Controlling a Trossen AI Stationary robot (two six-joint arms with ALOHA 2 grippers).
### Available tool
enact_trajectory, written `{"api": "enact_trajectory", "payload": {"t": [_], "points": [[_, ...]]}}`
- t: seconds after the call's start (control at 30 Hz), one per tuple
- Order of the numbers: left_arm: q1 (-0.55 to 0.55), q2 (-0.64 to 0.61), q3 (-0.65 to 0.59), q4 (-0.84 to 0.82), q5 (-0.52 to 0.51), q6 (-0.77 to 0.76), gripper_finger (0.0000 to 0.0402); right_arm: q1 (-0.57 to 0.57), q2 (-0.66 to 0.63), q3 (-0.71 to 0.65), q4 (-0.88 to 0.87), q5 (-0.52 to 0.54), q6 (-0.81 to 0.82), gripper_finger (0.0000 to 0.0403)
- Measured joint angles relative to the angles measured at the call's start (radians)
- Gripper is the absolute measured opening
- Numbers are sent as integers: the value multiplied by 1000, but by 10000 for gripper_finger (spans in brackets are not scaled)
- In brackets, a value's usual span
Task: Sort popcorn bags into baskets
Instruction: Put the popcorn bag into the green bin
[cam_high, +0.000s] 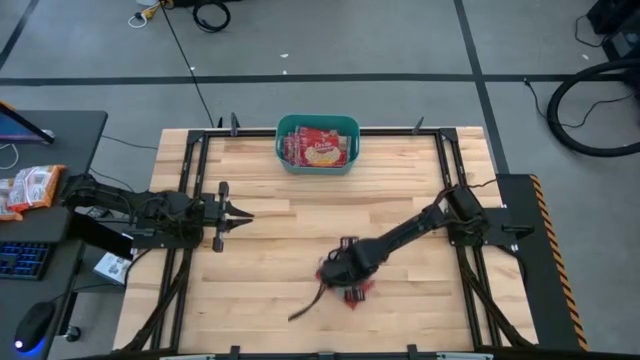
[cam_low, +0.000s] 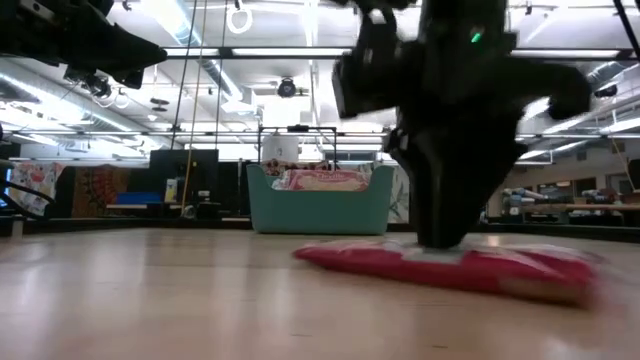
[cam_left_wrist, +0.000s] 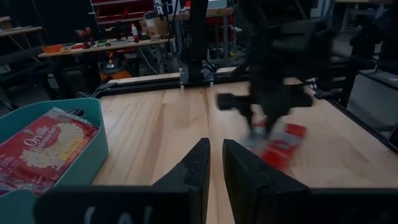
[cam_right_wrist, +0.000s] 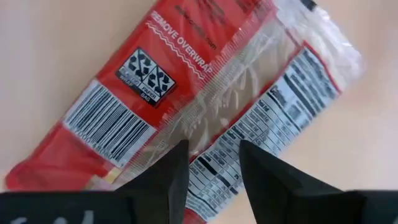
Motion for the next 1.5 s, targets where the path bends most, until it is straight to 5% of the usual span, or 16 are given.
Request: {"api": "enact_trajectory", "payload": {"t": [0.17,0.47,0.87,1.23,1.5], "points": [[0,0,0,0,0,0,48,-68,-3,-3,-190,95,78,146],[0,0,0,-6,0,0,48,-118,-23,68,-271,173,107,146],[0,0,0,-5,0,0,48,-115,-23,65,78,230,145,169],[0,0,0,-5,0,-1,48,-115,-23,-58,110,240,175,258],[0,0,0,-5,0,-1,48,-114,-31,-119,129,211,174,239]]}}
